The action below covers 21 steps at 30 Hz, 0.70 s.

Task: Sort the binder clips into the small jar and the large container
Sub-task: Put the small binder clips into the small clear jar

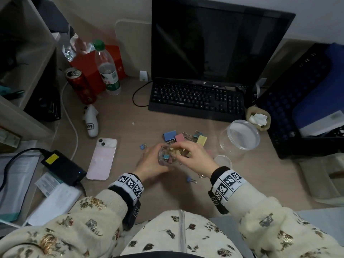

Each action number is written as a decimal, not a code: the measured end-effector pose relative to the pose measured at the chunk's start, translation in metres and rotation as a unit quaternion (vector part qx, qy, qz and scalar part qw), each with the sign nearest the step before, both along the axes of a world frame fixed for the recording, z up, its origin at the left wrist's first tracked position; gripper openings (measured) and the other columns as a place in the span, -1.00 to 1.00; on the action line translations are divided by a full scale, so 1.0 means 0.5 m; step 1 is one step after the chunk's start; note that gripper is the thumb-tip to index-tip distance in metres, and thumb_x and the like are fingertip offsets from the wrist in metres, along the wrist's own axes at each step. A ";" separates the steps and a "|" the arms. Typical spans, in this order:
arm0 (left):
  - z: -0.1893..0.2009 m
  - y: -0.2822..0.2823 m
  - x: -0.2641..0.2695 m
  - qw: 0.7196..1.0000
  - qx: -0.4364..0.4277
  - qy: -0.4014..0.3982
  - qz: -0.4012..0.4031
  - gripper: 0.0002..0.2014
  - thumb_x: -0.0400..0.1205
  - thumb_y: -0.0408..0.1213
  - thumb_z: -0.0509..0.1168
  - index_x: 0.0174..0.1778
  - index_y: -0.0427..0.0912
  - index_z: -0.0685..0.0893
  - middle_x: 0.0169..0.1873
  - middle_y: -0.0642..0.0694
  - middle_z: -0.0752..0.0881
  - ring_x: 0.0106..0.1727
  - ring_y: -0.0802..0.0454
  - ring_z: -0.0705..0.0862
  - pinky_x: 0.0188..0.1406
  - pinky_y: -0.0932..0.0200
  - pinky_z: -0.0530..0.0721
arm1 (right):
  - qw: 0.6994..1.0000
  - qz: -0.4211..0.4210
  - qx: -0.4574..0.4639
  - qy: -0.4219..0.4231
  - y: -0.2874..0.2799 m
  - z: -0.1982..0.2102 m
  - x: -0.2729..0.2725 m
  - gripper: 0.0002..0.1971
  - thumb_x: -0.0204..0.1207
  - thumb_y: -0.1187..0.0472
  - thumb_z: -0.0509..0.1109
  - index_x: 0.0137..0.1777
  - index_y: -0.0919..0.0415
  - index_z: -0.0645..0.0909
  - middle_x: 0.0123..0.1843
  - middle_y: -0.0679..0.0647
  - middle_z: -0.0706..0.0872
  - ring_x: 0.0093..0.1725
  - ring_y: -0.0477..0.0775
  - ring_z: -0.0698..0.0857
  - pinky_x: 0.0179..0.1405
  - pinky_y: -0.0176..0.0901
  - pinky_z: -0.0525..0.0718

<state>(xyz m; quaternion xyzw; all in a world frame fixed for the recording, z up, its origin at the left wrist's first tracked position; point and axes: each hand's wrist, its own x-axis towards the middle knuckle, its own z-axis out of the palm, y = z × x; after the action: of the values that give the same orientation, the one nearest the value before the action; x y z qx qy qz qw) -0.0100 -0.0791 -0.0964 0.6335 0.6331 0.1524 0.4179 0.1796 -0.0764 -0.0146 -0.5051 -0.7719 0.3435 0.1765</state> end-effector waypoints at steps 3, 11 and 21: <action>0.003 0.002 0.003 1.000 0.010 0.003 -0.001 -0.14 0.06 0.29 0.57 0.31 0.33 0.44 0.21 0.11 0.65 0.31 -0.02 0.53 0.29 -0.08 0.57 | 0.999 -0.032 -0.015 0.004 -0.012 -0.018 0.021 -0.82 0.57 0.09 0.40 0.13 0.01 0.70 0.01 -0.08 0.66 -0.10 -0.02 0.64 -0.07 -0.11 0.66; 0.005 -0.014 -0.011 1.000 -0.007 -0.006 -0.003 -0.06 0.05 0.34 0.47 0.40 0.26 0.39 0.34 0.02 0.58 0.41 -0.04 0.45 0.40 -0.13 0.48 | 0.948 0.076 -0.089 -0.296 -0.059 -0.092 0.068 -0.53 0.37 -0.07 0.44 0.25 0.02 0.46 0.18 -0.02 0.50 -0.03 0.03 0.58 -0.19 -0.14 0.52; 0.019 -0.021 -0.019 1.000 0.002 0.004 -0.002 -0.11 0.22 0.10 0.65 0.46 0.14 0.41 0.39 0.05 0.55 0.43 -0.02 0.42 0.43 -0.14 0.45 | 0.953 0.022 -0.138 -0.267 -0.067 -0.127 0.057 -0.84 0.44 0.28 0.35 0.02 0.22 0.60 0.10 0.14 0.59 0.07 0.17 0.61 0.02 -0.02 0.62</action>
<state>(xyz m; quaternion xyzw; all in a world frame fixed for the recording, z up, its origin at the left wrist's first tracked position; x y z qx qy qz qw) -0.0194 -0.0895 -0.0867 0.6359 0.6335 0.1502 0.4144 0.2080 -0.1099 -0.0780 -0.5804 -0.7468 0.3036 -0.1152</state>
